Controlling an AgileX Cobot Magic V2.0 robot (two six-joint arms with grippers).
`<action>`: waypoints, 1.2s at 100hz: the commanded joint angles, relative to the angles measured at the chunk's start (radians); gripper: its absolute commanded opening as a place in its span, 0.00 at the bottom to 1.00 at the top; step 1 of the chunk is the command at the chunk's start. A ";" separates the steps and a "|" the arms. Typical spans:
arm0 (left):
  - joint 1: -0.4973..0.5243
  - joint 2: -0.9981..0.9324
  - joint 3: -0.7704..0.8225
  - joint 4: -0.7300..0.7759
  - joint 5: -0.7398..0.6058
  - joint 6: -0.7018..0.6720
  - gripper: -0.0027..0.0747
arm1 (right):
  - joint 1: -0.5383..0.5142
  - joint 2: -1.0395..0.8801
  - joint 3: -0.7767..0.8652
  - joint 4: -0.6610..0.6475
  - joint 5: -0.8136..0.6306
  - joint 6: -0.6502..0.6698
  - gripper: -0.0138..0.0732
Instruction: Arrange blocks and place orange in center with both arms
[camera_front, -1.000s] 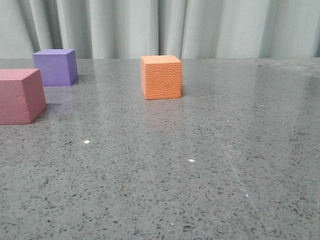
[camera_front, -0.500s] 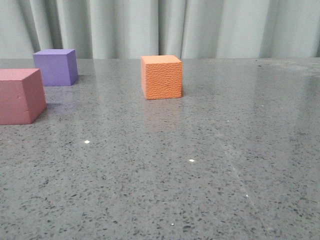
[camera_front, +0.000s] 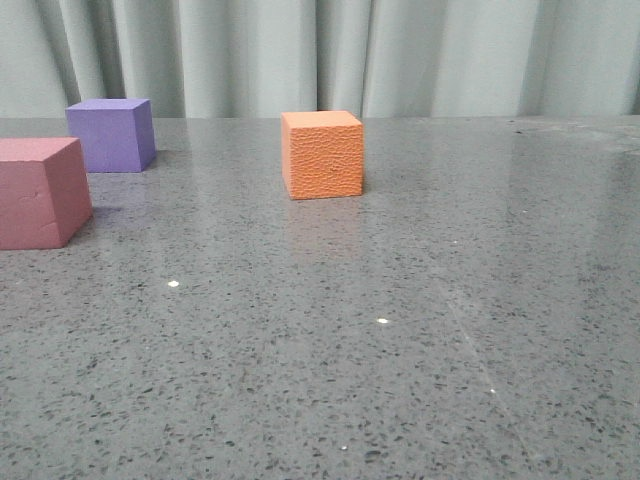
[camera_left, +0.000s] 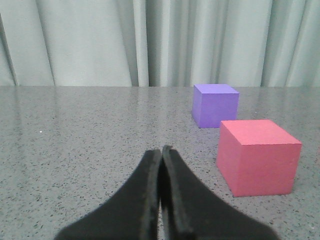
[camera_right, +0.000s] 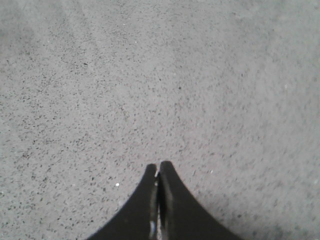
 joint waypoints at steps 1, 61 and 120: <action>0.002 -0.033 0.053 -0.002 -0.072 -0.002 0.01 | -0.043 -0.102 0.042 0.030 -0.146 -0.010 0.08; 0.004 -0.033 0.053 -0.002 -0.072 -0.002 0.01 | -0.126 -0.274 0.302 0.269 -0.471 -0.330 0.08; 0.004 -0.033 0.053 -0.002 -0.072 -0.002 0.01 | -0.126 -0.274 0.300 0.269 -0.475 -0.351 0.08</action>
